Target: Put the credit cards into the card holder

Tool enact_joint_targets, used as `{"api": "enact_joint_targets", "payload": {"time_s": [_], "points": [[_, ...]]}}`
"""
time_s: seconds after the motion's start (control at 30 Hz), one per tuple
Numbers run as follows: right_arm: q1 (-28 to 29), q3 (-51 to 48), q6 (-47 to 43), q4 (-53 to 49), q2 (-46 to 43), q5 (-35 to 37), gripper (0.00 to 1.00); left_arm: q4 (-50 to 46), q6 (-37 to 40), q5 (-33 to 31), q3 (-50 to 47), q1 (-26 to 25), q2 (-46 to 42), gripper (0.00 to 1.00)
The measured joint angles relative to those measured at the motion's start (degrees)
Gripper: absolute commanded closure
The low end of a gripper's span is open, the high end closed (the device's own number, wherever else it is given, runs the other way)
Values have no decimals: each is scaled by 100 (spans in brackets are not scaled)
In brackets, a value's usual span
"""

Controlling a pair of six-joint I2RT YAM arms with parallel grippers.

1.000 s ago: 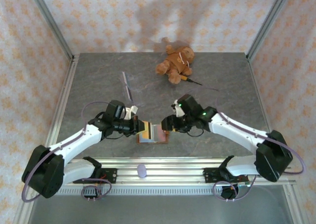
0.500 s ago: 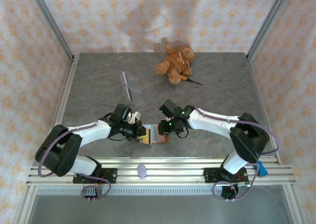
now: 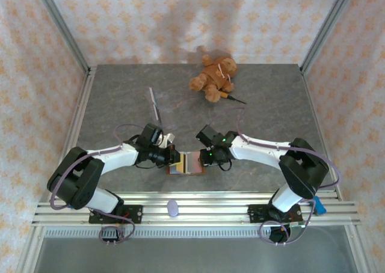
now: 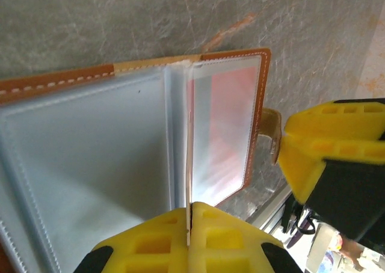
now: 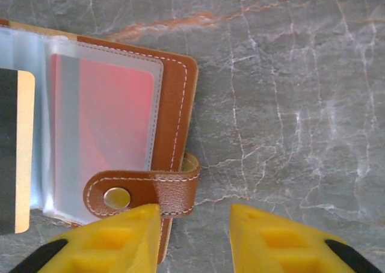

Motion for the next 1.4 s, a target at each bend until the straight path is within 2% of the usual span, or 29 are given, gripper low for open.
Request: {"api": "enact_joint_targets", "payload": {"time_s": [0.07,0.13,0.27,0.4,0.53,0.67,0.9,1.4], "points": [[7,-26,7,31,-101,-72,54,-66,74,-68,68,0,0,100],[61,-35,-44,74,-236,-46,45,-136,109,-105,129,0,0,100],[306,83,-74,118,-195,55,43,-166,125,-105,190,0,50,100],[422,291,-79,179,149,264,53,-175,127,-107,232,0,98,100],[422,293,-90,114,199,629,76,-168,105,-105,249,0,153,100],[422,286,-116,85,201,809,90,-109,94,-105,251,-13,295,100],[422,96,-42,168,195,841,95,46,98,-61,254,-66,505,100],[422,-4,-9,299,122,710,96,-46,249,-85,363,-66,553,100]]}}
